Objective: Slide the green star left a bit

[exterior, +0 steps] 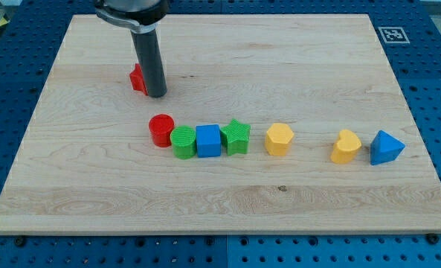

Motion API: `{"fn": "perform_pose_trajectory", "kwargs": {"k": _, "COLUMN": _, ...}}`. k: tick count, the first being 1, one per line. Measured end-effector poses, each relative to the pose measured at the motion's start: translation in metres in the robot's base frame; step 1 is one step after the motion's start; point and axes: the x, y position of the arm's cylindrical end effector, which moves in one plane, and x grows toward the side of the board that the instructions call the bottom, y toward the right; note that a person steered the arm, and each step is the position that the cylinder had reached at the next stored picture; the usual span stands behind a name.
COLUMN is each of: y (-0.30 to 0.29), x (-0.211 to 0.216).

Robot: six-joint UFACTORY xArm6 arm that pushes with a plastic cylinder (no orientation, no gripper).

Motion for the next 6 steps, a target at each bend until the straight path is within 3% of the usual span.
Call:
{"fn": "perform_pose_trajectory", "kwargs": {"k": 2, "y": -0.022, "x": 0.002}}
{"fn": "perform_pose_trajectory", "kwargs": {"k": 4, "y": -0.086, "x": 0.003}}
{"fn": "perform_pose_trajectory", "kwargs": {"k": 6, "y": -0.057, "x": -0.040}}
